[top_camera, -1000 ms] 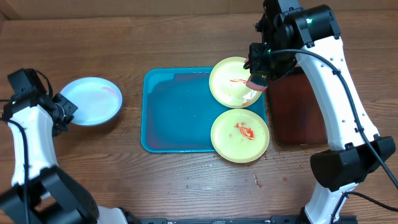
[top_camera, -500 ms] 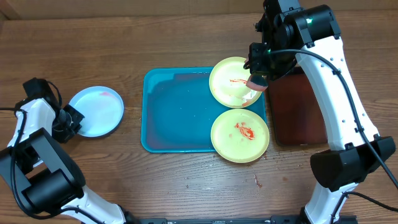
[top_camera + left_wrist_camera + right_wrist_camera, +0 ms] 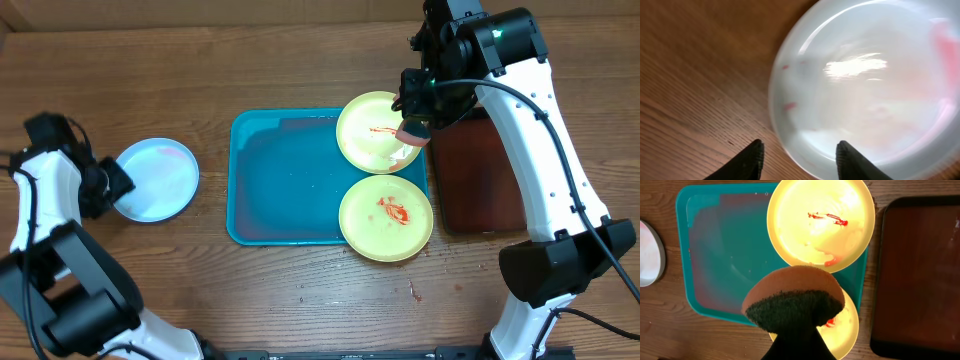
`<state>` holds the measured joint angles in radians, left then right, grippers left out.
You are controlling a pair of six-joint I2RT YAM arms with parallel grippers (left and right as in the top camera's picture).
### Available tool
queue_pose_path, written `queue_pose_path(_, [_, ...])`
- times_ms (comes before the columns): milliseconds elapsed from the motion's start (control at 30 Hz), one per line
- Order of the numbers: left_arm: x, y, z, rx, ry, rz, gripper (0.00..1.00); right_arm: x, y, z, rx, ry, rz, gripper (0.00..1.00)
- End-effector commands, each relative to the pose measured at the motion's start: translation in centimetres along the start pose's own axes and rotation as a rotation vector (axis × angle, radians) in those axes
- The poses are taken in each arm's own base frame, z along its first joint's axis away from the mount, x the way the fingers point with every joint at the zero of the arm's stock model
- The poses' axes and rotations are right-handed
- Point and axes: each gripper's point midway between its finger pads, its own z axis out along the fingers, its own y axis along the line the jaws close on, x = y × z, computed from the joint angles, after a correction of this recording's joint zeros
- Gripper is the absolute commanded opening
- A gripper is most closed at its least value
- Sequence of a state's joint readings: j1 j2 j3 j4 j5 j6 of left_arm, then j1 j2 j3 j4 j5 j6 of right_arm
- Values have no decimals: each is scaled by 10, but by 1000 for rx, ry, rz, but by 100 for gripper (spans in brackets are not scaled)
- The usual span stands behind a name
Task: Clean dirty plates on tray and stack at the side
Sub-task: 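Move the left gripper to the upper yellow plate and drag it toward tray center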
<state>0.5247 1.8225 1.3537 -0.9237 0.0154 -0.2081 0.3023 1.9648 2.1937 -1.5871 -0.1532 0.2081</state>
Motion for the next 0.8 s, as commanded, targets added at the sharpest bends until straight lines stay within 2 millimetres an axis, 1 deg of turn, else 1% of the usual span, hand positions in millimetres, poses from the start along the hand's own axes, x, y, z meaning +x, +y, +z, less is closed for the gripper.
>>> queue_pose_path(0, [-10, -66, -60, 175, -134, 210, 52, -5, 2, -6, -12, -27, -10, 4])
queue_pose_path(67, [2, -103, -74, 262, -146, 290, 55, -5, 2, -6, -12, -27, -10, 4])
queue_pose_path(133, [20, -140, -80, 332, -134, 372, 55, -5, 2, -6, -12, -27, -10, 4])
queue_pose_path(200, [43, -176, -81, 387, -103, 443, 56, -4, 2, -6, -11, -26, -10, 4])
queue_pose_path(267, [71, -213, -79, 438, -66, 533, 58, -4, 2, -6, -11, -26, -10, 4])
queue_pose_path(333, [99, -244, -76, 482, -27, 608, 62, -4, 2, -5, -11, -25, -9, 4])
queue_pose_path(433, [131, -283, -65, 518, -1, 680, 63, -4, 2, -5, -11, -25, -9, 4])
queue_pose_path(500, [144, -306, -54, 539, 8, 681, 63, -4, 2, -5, -11, -25, -9, 4])
queue_pose_path(667, [167, -355, -21, 591, 21, 641, 61, -4, 2, -5, -12, -25, -9, 4])
queue_pose_path(767, [177, -378, -3, 609, 16, 628, 59, -4, 2, -5, -12, -25, -9, 4])
